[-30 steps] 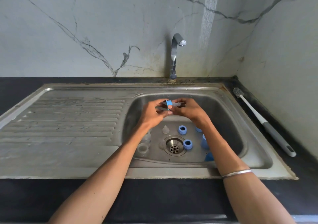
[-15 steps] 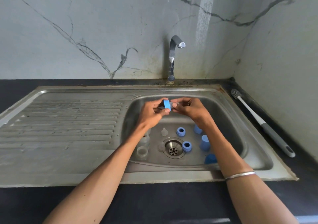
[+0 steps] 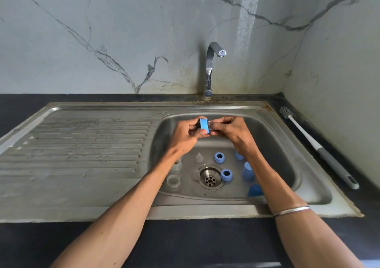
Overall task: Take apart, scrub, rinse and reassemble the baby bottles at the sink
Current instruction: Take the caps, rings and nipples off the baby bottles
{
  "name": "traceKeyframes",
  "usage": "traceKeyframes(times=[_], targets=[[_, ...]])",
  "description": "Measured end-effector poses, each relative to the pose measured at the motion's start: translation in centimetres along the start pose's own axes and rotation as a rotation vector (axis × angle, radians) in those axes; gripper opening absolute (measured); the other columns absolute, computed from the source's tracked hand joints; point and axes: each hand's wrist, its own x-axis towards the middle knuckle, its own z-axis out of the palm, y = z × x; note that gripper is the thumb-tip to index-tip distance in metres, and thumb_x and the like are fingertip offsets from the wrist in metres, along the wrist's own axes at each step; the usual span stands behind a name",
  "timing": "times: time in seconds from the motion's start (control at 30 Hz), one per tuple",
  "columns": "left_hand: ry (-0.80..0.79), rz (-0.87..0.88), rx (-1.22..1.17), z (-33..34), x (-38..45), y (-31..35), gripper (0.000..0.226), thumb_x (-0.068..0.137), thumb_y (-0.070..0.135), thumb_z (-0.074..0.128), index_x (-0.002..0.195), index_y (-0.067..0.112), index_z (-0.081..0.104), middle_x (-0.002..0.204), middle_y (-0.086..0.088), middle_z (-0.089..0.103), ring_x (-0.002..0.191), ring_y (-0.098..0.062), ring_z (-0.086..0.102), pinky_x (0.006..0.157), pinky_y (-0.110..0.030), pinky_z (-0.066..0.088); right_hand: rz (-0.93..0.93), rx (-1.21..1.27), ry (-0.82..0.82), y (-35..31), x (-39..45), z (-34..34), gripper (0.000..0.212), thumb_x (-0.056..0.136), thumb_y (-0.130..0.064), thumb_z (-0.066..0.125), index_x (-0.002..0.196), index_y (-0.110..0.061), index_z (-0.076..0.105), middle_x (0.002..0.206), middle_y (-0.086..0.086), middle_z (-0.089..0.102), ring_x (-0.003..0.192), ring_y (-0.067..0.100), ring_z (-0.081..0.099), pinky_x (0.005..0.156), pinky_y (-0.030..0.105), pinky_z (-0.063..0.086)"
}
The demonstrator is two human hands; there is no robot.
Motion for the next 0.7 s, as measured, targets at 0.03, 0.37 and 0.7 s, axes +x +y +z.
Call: traceKeyframes(times=[0.03,0.37,0.7], targets=[[0.002,0.006,0.003,-0.1,0.0,0.0,0.046,0.086,-0.013,0.065,0.128,0.004,0.062,0.114,-0.008,0.071,0.095,-0.01,0.073,0.091,-0.034,0.058,-0.006,-0.003,0.01,0.0,0.0,0.0,0.018,0.08,-0.004,0.078,0.096,0.003,0.075,0.092,0.017,0.076,0.084,0.028,0.073,0.078,0.026,0.061],[-0.059,0.01,-0.141,-0.3,-0.2,0.1,0.044,0.088,-0.019,0.058,0.131,-0.011,0.054,0.122,-0.026,0.065,0.099,-0.023,0.071,0.087,-0.034,0.059,-0.139,-0.198,-0.029,-0.2,-0.3,0.0,0.016,0.083,-0.003,0.076,0.096,0.006,0.073,0.09,0.016,0.076,0.077,0.018,0.073,0.072,0.021,0.056],[-0.013,-0.026,-0.241,0.2,0.3,0.7,0.041,0.091,-0.012,0.059,0.132,-0.003,0.058,0.121,-0.017,0.069,0.113,-0.029,0.067,0.093,-0.032,0.057,-0.158,-0.181,0.004,-0.2,0.2,-0.2,0.024,0.086,-0.011,0.076,0.11,-0.013,0.075,0.093,0.011,0.077,0.09,0.024,0.074,0.09,0.035,0.058]])
